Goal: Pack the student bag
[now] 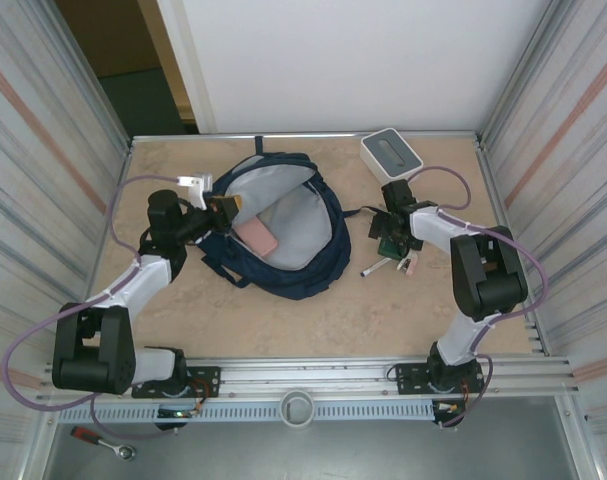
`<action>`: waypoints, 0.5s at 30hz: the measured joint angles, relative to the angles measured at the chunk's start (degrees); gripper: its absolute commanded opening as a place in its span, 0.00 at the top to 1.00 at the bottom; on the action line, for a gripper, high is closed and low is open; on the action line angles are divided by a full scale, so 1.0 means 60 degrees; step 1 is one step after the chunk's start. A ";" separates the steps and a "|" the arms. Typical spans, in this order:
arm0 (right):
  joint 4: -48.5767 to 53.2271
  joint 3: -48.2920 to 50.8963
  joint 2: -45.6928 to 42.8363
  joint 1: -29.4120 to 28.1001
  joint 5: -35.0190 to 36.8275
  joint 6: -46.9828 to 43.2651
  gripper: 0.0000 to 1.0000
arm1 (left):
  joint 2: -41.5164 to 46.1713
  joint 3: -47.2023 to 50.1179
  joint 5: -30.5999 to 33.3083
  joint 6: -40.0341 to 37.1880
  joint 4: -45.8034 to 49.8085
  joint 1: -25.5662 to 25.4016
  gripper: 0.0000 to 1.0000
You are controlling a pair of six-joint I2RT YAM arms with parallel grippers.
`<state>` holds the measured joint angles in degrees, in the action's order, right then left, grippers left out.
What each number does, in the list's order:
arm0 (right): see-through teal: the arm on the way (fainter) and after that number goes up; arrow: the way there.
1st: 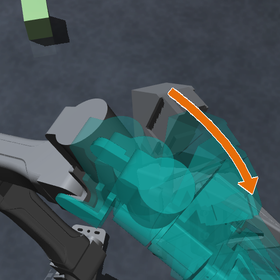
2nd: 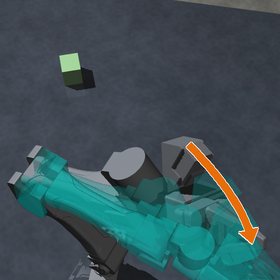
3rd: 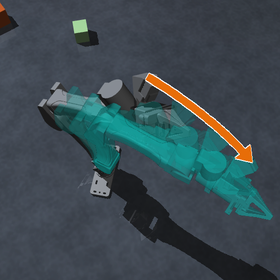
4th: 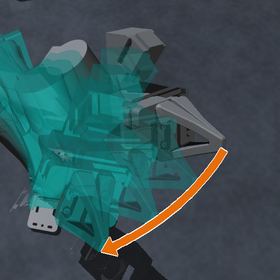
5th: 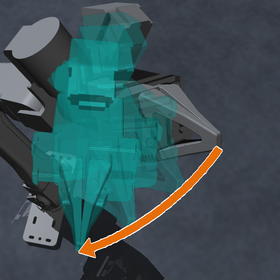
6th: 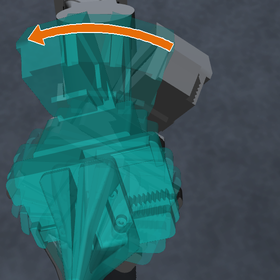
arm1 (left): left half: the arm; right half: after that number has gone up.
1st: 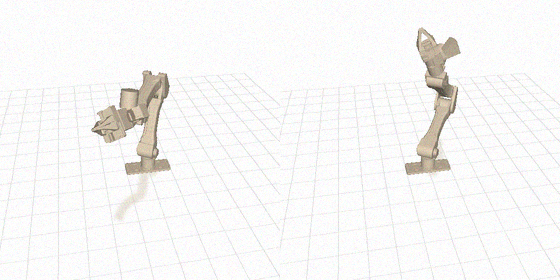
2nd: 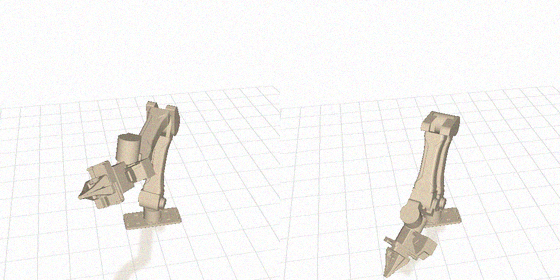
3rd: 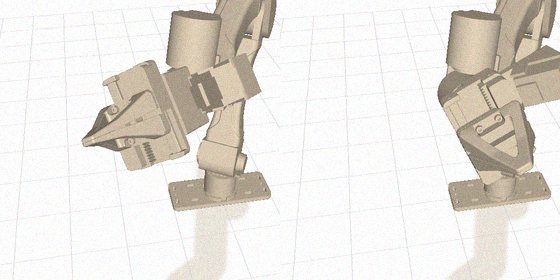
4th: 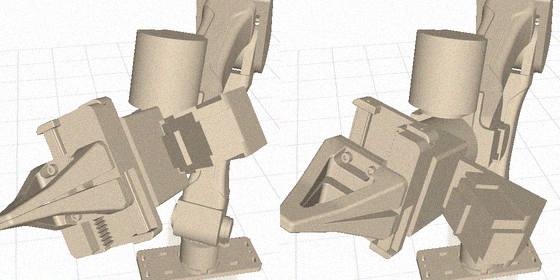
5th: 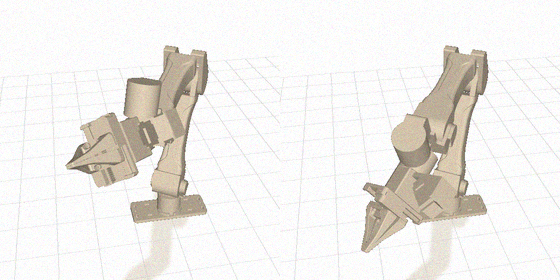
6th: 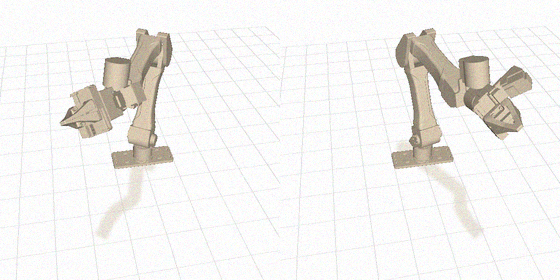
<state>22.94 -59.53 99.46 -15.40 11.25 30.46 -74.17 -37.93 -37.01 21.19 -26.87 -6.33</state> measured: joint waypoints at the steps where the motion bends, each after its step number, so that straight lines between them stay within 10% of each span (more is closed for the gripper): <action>1: 0.0000 0.0000 0.0029 -0.0015 0.0087 0.0033 0.12 | 0.0000 0.0004 0.0000 0.0000 -0.0004 0.0004 1.00; 15: -0.0073 -0.0018 0.0069 -0.0200 0.0503 0.0171 0.39 | 0.0000 0.0015 0.0000 -0.0004 0.0000 0.0004 1.00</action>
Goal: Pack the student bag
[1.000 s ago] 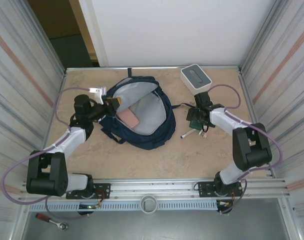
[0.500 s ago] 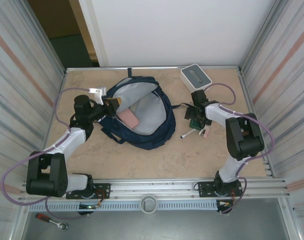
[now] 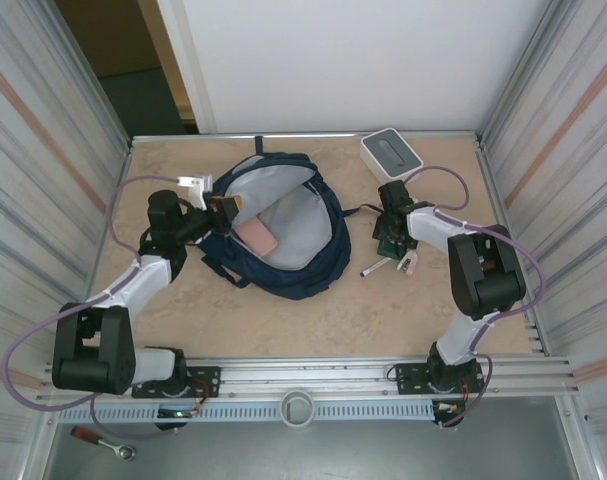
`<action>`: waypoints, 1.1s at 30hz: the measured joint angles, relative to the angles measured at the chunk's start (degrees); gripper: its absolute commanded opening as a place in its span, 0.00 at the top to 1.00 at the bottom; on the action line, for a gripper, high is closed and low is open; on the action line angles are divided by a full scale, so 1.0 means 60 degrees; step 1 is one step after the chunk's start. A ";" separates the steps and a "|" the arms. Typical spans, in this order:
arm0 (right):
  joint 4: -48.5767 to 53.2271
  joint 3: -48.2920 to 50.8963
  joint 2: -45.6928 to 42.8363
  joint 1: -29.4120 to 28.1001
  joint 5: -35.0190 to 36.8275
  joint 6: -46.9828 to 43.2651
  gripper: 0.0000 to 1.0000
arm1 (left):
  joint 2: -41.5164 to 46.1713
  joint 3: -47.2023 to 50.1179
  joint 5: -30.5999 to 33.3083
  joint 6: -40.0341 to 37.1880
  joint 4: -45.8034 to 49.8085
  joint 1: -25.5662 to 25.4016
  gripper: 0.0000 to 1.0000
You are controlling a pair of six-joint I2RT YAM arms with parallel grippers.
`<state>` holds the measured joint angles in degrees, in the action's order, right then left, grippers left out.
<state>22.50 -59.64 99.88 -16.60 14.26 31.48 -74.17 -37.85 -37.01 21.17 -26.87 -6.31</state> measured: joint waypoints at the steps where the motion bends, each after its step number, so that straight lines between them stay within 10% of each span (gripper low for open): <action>1: 0.0025 0.0000 -0.0051 -0.0036 0.0033 0.0000 0.40 | 0.0000 0.0000 0.0000 0.0000 0.0000 0.0000 1.00; 16: -0.0284 0.1067 -0.3985 -0.1577 -0.1716 -0.1453 0.48 | 0.0004 0.0000 0.0004 -0.0062 0.0004 0.0000 1.00; 33: -0.0229 0.0131 -0.2022 -0.3679 -0.3391 -0.4342 0.51 | 0.0004 0.0000 0.0000 -0.0062 0.0004 0.0000 1.00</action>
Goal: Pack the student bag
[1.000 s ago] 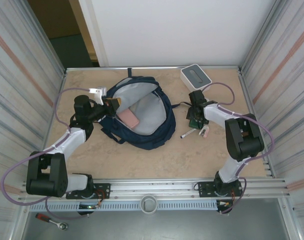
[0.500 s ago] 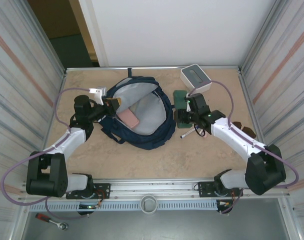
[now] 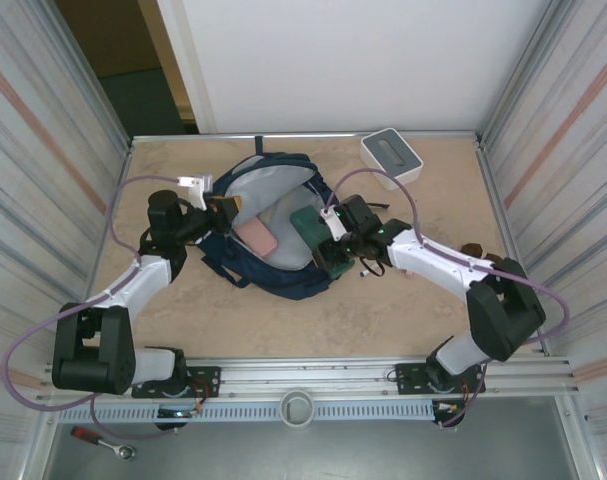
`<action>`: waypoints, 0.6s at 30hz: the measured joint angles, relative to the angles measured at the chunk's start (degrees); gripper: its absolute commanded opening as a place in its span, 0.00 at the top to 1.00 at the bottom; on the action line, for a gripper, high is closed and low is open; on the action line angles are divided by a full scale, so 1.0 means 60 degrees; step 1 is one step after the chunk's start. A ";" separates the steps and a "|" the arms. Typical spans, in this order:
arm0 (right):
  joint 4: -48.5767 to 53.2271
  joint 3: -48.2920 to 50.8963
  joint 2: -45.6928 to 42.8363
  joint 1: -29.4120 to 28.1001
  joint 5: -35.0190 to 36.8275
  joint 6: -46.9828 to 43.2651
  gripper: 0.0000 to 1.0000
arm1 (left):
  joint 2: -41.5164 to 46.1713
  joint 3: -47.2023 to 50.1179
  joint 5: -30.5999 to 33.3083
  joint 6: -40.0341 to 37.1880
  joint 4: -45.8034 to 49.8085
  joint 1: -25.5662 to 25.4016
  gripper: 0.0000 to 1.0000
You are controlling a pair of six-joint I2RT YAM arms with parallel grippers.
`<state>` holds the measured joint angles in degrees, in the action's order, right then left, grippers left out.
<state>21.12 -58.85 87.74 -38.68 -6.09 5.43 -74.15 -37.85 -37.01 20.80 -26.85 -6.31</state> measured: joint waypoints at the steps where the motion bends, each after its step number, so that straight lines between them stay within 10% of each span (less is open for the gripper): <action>1: 0.0000 -0.0204 0.0208 -0.0040 -0.0004 -0.0066 0.51 | 0.0000 0.0000 0.0000 0.0000 0.0000 0.0000 1.00; 18: 0.0969 -0.3089 0.3085 -0.0375 0.0382 -0.0889 0.54 | 0.0000 0.0007 -0.0004 0.0000 0.0000 0.0000 1.00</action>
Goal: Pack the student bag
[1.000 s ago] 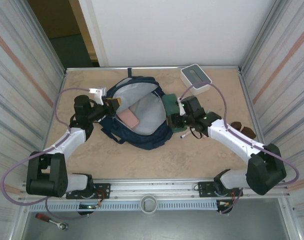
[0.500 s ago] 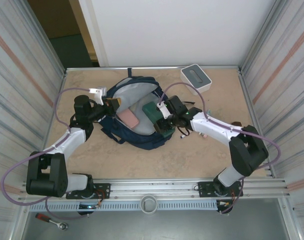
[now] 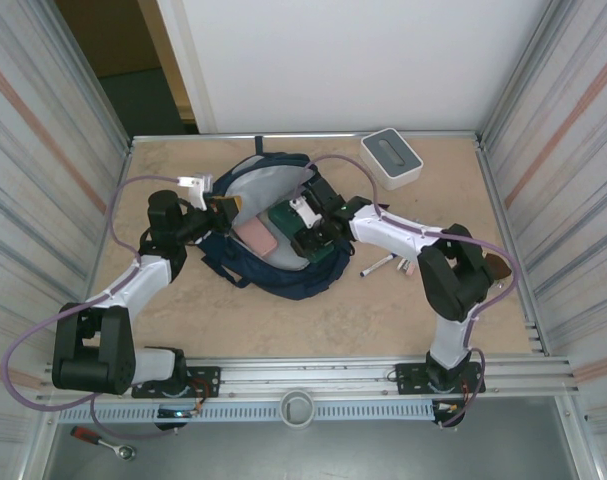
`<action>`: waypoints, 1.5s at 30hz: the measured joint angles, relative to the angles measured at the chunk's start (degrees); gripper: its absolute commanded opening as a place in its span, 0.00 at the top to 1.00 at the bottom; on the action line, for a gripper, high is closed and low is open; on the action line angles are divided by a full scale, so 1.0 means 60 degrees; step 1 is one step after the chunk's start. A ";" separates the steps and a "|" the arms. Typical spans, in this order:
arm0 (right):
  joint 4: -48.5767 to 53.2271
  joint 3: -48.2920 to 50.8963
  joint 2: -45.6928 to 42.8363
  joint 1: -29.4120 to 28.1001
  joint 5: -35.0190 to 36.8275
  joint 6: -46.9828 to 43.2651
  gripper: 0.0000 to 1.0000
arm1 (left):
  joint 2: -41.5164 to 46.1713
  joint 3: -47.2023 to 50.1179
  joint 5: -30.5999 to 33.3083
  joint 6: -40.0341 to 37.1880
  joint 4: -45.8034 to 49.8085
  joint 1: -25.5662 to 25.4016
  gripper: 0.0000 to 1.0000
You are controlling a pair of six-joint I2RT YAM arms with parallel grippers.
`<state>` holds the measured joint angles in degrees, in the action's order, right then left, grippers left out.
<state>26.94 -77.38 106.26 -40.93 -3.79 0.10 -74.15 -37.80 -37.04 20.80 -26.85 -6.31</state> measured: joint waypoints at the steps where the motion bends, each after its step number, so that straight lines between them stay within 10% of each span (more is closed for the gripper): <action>1: 0.0018 -0.0080 0.0117 -0.0036 0.0033 -0.0033 0.54 | 0.0000 0.0000 0.0004 0.0000 0.0000 0.0000 1.00; 19: -0.1188 -0.1257 0.1501 -0.0368 0.0954 0.0492 0.46 | -0.0011 0.0011 -0.0015 0.0011 -0.0087 0.0000 1.00; 33: -0.3009 -0.0678 0.1260 -0.0703 0.2601 0.0925 0.15 | -0.0109 0.0007 -0.0095 0.0044 -0.0175 0.0000 1.00; 41: -0.3439 0.2295 -0.1362 -0.0743 0.2419 0.1530 0.19 | -0.0200 0.0007 -0.0157 0.0073 -0.0229 0.0000 1.00; 45: -0.3778 0.3209 -0.1778 -0.0769 0.1953 0.1953 0.38 | -0.0215 0.0011 -0.0157 0.0073 -0.0233 0.0000 1.00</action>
<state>4.27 -58.13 95.59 -45.54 7.92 11.81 -75.44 -37.74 -37.98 21.23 -28.25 -6.31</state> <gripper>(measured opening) 0.720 0.137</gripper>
